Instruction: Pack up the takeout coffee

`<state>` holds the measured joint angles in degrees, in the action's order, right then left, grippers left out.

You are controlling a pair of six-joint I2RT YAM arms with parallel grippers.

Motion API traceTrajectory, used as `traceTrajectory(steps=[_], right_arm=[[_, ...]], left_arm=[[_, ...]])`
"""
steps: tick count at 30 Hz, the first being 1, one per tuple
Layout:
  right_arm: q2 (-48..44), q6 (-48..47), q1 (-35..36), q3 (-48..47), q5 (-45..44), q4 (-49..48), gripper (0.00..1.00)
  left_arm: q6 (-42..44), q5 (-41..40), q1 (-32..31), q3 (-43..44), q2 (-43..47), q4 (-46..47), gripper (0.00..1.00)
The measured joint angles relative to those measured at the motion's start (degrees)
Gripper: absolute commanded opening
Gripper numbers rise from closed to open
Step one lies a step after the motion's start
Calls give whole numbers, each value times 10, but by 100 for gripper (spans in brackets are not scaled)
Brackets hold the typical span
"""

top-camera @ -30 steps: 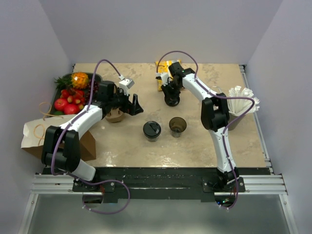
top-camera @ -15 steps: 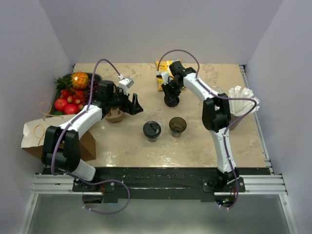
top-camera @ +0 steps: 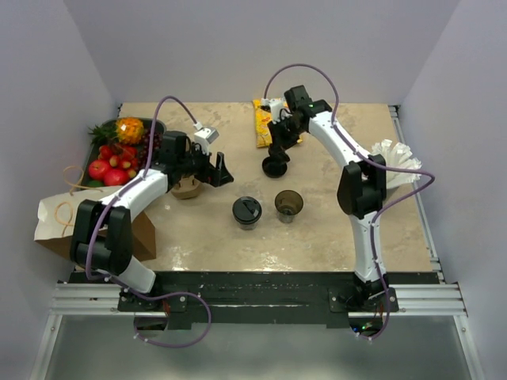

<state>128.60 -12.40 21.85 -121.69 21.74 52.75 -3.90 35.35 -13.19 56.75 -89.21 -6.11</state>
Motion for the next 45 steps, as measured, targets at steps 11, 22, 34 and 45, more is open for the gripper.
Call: traceTrajectory(steps=[11, 22, 34, 45], right_arm=[[-59, -88, -33, -8, 167, 72, 0], [-203, -224, -31, 61, 286, 210, 0], [-218, -294, -31, 134, 320, 237, 0], [-249, -305, -31, 176, 335, 242, 0]], left_arm=[[166, 57, -13, 47, 44, -13, 95], [567, 77, -116, 75, 115, -69, 95], [604, 25, -234, 106, 92, -55, 88], [612, 29, -248, 120, 38, -74, 70]])
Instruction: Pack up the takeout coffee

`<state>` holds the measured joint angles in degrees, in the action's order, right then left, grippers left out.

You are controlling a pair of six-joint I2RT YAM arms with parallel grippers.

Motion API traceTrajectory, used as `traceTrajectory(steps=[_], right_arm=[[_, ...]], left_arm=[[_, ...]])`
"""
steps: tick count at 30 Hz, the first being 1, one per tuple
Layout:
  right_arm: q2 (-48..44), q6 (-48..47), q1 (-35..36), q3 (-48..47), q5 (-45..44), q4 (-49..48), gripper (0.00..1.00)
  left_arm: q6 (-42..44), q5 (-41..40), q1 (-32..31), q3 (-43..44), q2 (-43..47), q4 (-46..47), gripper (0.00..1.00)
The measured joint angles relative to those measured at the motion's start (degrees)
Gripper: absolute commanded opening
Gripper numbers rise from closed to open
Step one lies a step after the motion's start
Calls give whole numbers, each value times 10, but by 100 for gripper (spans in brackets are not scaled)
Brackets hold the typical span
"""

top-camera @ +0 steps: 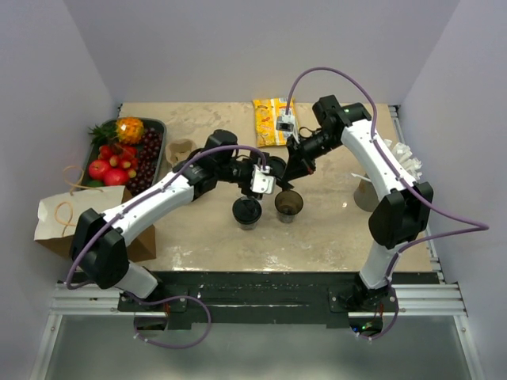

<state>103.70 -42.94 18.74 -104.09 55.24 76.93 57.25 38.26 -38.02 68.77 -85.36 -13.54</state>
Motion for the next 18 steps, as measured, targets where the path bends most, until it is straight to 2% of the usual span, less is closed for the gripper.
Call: traceTrajectory(steps=[10, 18], right_arm=[[-1, 3, 0, 5, -3, 0, 0], [-3, 5, 0, 5, -13, 0, 0]], left_arm=[[-2, 6, -21, 5, -19, -5, 51], [4, 8, -26, 10, -27, -13, 41]])
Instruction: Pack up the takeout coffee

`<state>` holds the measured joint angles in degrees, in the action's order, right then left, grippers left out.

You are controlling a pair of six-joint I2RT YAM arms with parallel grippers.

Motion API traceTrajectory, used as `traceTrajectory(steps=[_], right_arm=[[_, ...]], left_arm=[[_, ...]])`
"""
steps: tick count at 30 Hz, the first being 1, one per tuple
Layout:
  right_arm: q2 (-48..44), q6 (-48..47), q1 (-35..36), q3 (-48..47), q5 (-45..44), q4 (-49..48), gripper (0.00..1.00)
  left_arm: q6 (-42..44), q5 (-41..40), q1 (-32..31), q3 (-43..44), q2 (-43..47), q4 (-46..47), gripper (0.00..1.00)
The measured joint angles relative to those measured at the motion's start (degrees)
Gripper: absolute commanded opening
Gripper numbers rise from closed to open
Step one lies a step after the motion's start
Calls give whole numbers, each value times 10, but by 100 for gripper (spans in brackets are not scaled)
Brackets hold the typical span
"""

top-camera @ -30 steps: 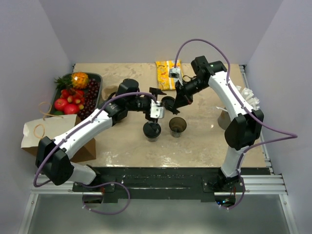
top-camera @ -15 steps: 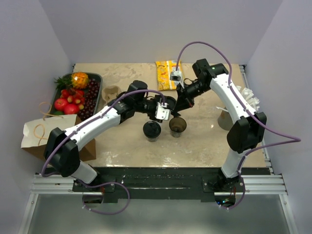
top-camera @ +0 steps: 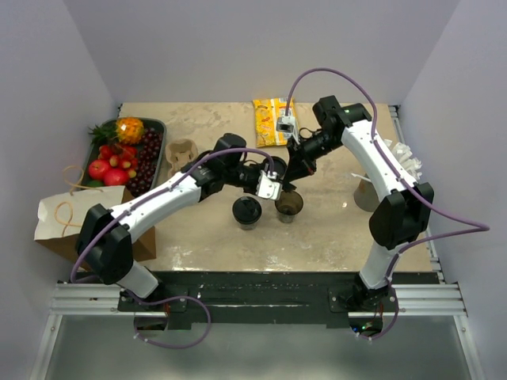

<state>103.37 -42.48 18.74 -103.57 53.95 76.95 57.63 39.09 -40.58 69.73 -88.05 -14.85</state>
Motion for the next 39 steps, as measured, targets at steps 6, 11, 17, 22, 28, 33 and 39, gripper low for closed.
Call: traceTrajectory(steps=[6, 11, 17, 22, 28, 33, 39], right_arm=[[0, 0, 0, 0, -6, 0, 0], [0, 0, 0, 0, -9, 0, 0], [0, 1, 0, 0, -10, 0, 0], [-2, 15, -1, 2, -25, -5, 8], [-56, 28, -30, 83, -72, -63, 36], [-208, -68, -40, 258, -128, -126, 37], [-349, -236, 95, 414, -189, -155, 32]], left_arm=[[0, -1, -5, 3, -10, -4, 35], [-1, -1, -6, 3, -15, -7, 32], [-10, -1, -7, 3, -15, -7, 38], [-36, -4, -7, 0, -15, -4, 49], [-95, -26, -3, -50, 18, 10, 61], [-192, -38, 35, -89, 61, 34, 64], [-298, -56, 103, -90, 78, 68, 65]])
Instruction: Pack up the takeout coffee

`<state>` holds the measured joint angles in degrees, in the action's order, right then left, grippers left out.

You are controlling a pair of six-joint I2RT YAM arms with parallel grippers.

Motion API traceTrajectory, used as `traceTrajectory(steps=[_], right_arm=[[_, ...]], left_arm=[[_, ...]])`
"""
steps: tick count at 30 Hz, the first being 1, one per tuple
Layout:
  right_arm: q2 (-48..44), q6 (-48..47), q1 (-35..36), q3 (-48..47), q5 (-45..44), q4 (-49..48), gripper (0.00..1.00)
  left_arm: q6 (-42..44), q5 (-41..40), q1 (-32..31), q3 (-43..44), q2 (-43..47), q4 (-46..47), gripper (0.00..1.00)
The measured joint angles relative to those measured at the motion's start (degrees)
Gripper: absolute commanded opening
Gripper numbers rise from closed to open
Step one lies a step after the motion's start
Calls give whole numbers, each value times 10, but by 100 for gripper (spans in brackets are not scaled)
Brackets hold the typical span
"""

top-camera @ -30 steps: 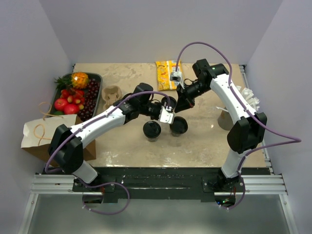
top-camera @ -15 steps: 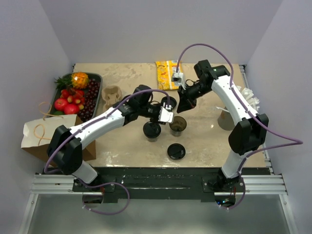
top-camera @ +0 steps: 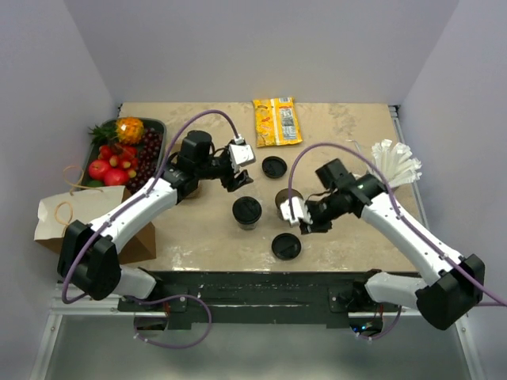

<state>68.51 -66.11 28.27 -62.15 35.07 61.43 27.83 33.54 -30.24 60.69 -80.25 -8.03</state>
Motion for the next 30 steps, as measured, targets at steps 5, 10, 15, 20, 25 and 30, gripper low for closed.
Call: traceTrajectory(steps=[5, 10, 15, 20, 25, 30], right_arm=[[52, -97, 84, 47, -41, -9, 29], [127, -147, 107, 63, -75, -28, 28], [143, -191, 124, 83, -93, -29, 29], [155, -200, 140, 98, -106, -43, 30], [186, -193, 147, 98, -117, -75, 32], [196, -195, 153, 98, -122, -86, 33]], left_arm=[[-52, -14, 10, 0, 3, 15, 65], [-91, -24, 11, -3, 19, 27, 66], [-115, -31, 17, -22, 51, 41, 67], [-124, -38, 21, -37, 59, 41, 67], [-127, -43, 26, -43, 59, 40, 68], [-129, -44, 29, -43, 59, 41, 68]])
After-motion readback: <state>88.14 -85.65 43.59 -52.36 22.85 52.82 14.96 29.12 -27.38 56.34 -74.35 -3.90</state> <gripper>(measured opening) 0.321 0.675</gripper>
